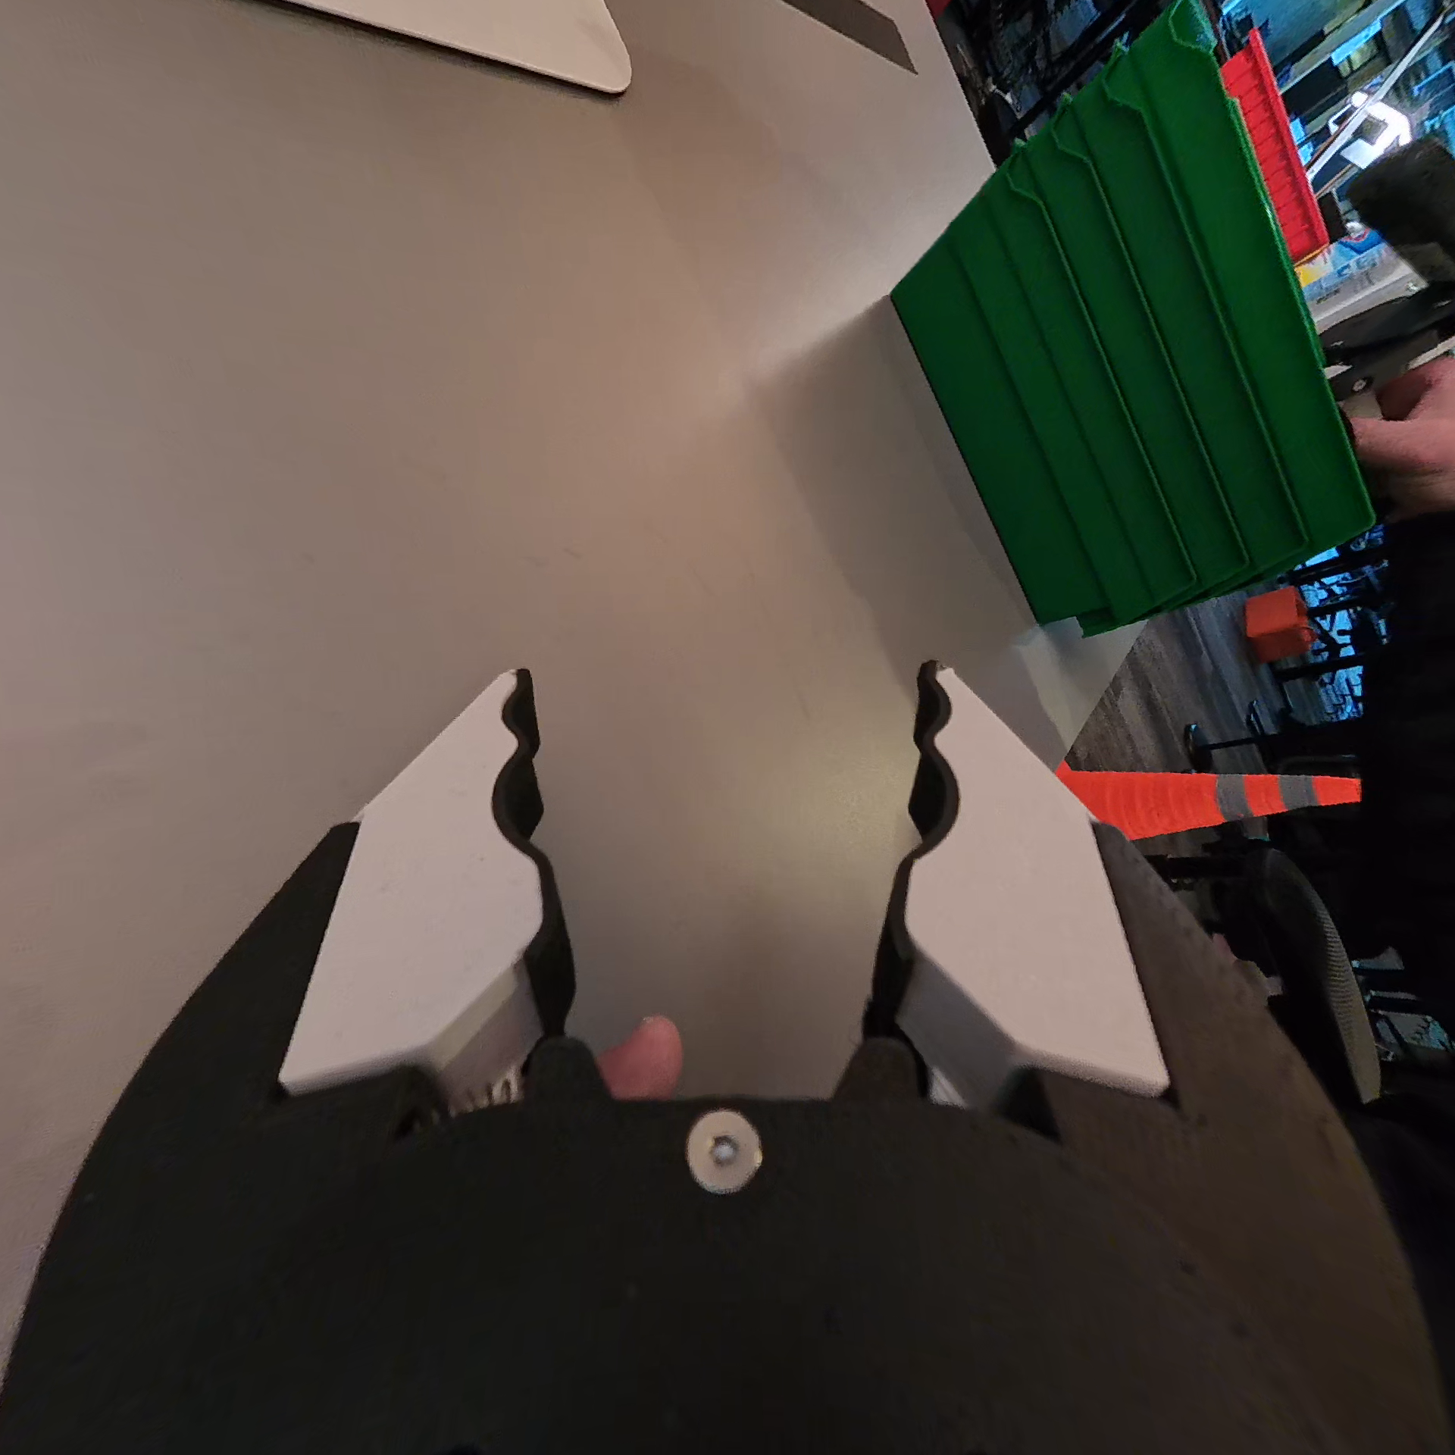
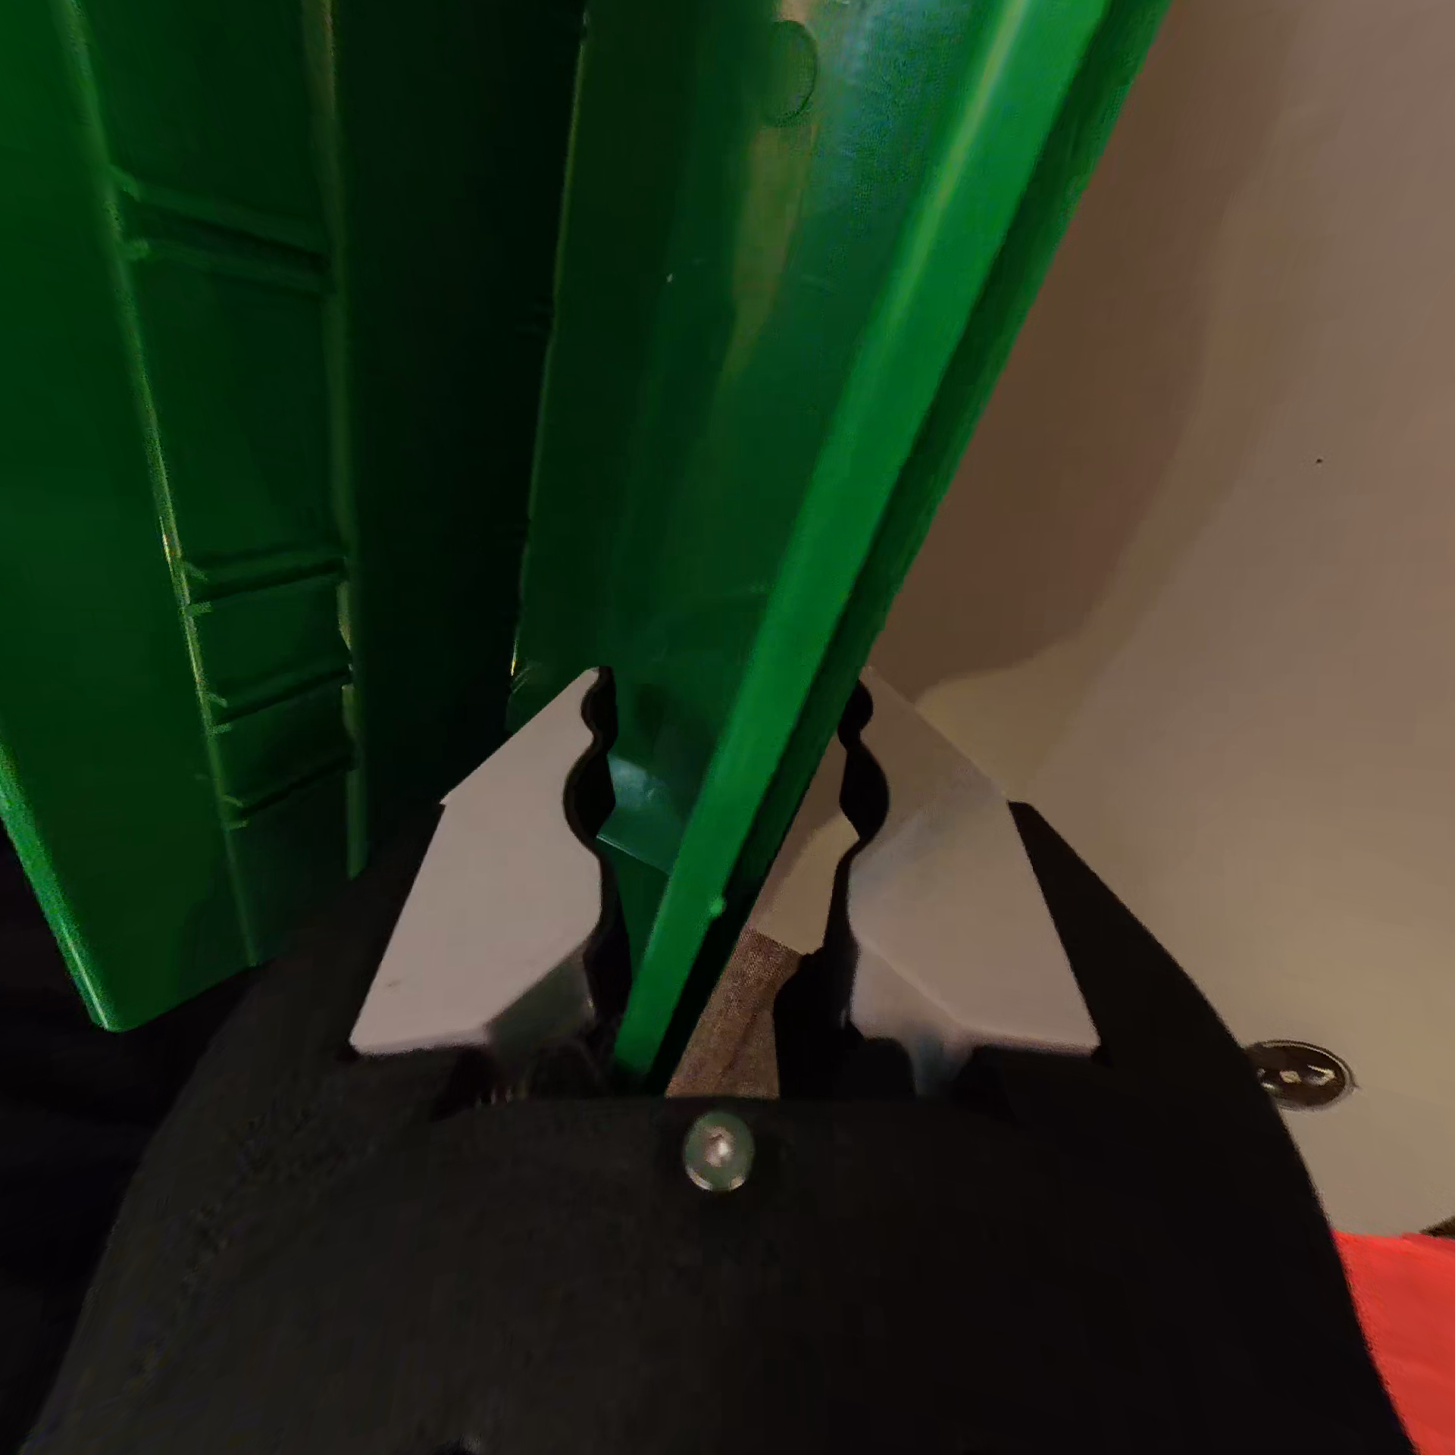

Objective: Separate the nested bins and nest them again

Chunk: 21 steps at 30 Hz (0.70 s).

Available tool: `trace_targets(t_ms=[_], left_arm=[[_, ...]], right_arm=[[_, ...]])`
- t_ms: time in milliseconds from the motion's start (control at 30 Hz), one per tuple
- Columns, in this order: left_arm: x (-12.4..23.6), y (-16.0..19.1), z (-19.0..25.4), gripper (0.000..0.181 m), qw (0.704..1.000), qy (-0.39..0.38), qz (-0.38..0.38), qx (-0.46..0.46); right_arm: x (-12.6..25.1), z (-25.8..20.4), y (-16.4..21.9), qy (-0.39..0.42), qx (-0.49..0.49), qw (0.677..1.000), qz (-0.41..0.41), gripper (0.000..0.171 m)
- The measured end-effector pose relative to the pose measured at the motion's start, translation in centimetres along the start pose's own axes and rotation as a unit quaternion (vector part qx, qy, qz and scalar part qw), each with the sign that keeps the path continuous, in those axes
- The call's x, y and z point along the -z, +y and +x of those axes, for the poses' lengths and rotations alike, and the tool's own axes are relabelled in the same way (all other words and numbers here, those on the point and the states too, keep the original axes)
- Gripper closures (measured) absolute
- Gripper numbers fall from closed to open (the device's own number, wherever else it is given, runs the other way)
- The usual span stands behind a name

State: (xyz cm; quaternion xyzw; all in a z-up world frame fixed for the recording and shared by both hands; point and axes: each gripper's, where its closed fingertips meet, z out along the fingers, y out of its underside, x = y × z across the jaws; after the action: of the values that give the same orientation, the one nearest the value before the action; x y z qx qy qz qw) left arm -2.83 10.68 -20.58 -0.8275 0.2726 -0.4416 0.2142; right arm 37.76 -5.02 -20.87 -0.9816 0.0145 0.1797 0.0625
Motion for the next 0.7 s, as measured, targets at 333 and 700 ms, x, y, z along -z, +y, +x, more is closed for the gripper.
trace_targets(t_ms=[333, 700], left_arm=[[-0.5, -0.5, 3.1, 0.083, 0.999, 0.042, 0.007, -0.019], [-2.1, -0.5, 8.7, 0.082, 0.992, 0.116, 0.006, -0.041]], right_arm=[[-3.3, -8.5, -2.3, -0.041, 0.025, 0.999, 0.007, 0.097], [-8.0, -25.5, -6.5, -0.215, 0.101, 0.97, 0.053, 0.015]])
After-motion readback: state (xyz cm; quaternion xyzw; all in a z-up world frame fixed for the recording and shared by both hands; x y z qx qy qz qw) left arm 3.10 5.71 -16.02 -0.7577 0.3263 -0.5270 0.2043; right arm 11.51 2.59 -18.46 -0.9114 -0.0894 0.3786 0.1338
